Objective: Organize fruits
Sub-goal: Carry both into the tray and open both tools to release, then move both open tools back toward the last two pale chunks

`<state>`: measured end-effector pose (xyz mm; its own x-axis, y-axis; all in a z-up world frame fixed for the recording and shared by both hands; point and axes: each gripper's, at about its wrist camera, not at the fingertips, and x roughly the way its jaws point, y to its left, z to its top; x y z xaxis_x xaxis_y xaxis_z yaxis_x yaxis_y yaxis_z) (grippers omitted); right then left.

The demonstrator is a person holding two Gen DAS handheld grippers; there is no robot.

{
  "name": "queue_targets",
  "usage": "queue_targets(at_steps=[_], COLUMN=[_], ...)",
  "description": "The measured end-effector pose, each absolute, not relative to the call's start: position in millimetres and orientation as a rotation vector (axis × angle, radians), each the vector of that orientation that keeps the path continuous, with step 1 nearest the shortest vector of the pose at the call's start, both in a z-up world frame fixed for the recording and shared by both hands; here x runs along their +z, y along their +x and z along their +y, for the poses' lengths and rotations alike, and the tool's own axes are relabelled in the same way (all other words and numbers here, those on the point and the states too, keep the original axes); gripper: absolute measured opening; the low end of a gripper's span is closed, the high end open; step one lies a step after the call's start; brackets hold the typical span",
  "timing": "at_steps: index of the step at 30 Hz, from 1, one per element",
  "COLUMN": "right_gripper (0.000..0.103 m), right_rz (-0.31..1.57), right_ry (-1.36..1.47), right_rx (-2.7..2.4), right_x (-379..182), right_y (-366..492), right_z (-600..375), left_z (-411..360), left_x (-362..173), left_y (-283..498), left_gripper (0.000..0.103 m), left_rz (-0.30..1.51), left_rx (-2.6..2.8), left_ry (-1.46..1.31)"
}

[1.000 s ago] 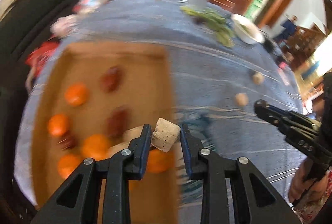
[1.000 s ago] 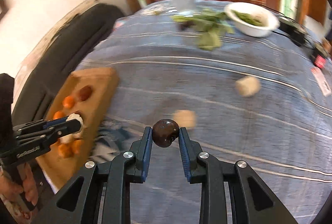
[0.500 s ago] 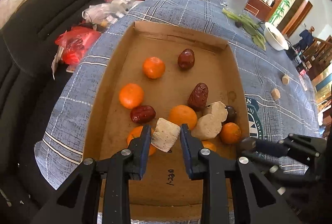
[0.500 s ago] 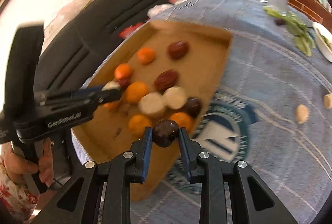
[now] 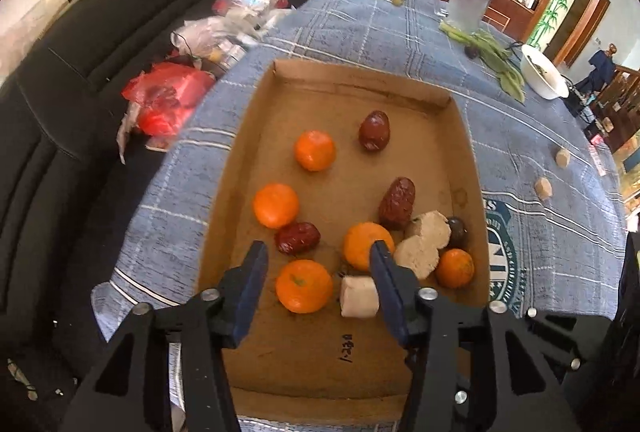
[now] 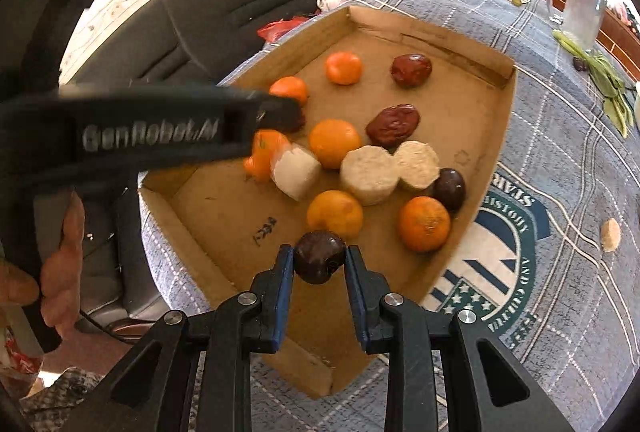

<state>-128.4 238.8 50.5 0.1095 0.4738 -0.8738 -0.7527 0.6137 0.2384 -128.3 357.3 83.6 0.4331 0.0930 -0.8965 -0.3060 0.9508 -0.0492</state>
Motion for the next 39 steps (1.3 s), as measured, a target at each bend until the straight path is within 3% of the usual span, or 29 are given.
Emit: queue_targets(at_steps=[6,11,21,24,39], right_gripper=[0.032,0.045,0.048,0.053,0.055], right_rz=[1.15,1.143,1.125,1.116,1.135], right_ry=[-0.268,-0.234,-0.18,-0.153,0.067], right_rx=[0.946,0.959,0.928,0.905,0.547], right_x=[51,56,67,71,57], right_y=[-132,-133,-128,-123,-47], right_z=[244,236,211,197,26], left_z=[356,354,335,325,222], left_x=[87,87,90,93,92], left_y=[-128,-128,-122,-117,-63], left_gripper=[0.058,0.06,0.066,0.066,0.066], left_rz=[1.095,1.099,1.103,1.098,1.102], left_rx=[0.281,0.288,0.277,0.263,0.04], left_ry=[-0.172,-0.165,-0.125,-0.112,-0.087])
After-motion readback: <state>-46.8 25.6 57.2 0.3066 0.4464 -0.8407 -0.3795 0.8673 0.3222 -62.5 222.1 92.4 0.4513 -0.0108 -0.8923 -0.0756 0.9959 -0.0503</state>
